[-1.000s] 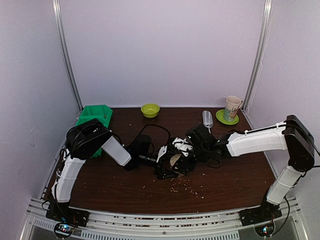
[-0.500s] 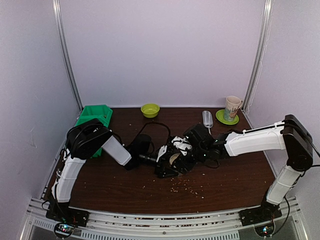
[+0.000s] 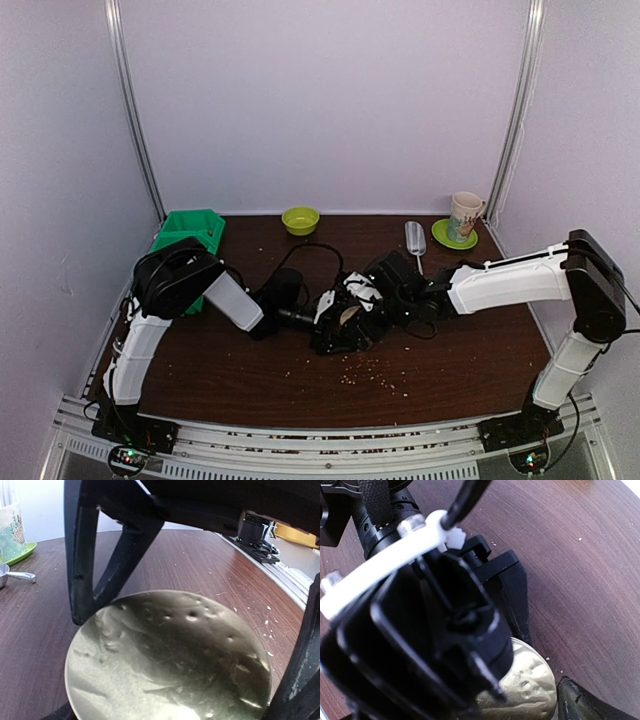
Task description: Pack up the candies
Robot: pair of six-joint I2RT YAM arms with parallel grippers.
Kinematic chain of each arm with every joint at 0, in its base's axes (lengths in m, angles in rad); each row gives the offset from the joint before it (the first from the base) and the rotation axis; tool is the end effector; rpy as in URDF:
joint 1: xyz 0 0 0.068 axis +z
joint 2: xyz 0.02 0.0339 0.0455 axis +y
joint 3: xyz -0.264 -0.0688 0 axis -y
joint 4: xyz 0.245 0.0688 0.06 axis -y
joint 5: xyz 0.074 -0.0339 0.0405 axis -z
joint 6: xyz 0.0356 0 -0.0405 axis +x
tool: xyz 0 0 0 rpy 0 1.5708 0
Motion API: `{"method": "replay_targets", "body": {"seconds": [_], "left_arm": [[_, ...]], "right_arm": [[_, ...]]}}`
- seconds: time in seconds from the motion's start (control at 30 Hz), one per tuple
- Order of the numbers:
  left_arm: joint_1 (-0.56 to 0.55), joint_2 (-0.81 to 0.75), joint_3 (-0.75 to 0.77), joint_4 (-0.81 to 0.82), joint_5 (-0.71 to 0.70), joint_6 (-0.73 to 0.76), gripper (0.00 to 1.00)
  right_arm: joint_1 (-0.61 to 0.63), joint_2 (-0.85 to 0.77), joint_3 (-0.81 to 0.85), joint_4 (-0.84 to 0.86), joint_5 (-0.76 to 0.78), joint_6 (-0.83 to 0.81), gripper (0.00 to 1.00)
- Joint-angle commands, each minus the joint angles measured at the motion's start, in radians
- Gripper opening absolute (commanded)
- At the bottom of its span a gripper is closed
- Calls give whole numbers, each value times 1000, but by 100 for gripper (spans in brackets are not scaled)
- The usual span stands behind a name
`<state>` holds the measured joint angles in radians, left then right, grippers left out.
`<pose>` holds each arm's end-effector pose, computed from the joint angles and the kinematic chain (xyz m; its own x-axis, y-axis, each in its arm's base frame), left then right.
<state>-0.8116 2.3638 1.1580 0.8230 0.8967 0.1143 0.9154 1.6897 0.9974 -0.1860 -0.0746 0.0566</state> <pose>0.2833 -0.3389 0.0554 -0.1469 0.2582 -0.9549 0.9748 -0.1263 -0.1841 0.2101 0.2776 0.1812 -0.5147 -0.5770 -0.6342 -0.7918 0.6037 0.0934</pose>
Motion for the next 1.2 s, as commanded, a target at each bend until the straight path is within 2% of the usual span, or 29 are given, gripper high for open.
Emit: {"method": "replay_targets", "body": {"seconds": [0.0,0.17,0.43,1.17], "left_arm": [[-6,74,-38,-190,-57,-75,82],[-6,69,-51,-168,-14,-64,82],[-6,65,-64,-151,53,-44,82],[-9,71,-53,-165,92,-27,83]], "right_arm": [[8,-38,9,-49,-24,-98,100],[-10,-98,-30,-76,-72,-258,99],[-57,-159,-89,-48,-215,-404,99],[-107,-16,55,-127,-276,-478,100]]}}
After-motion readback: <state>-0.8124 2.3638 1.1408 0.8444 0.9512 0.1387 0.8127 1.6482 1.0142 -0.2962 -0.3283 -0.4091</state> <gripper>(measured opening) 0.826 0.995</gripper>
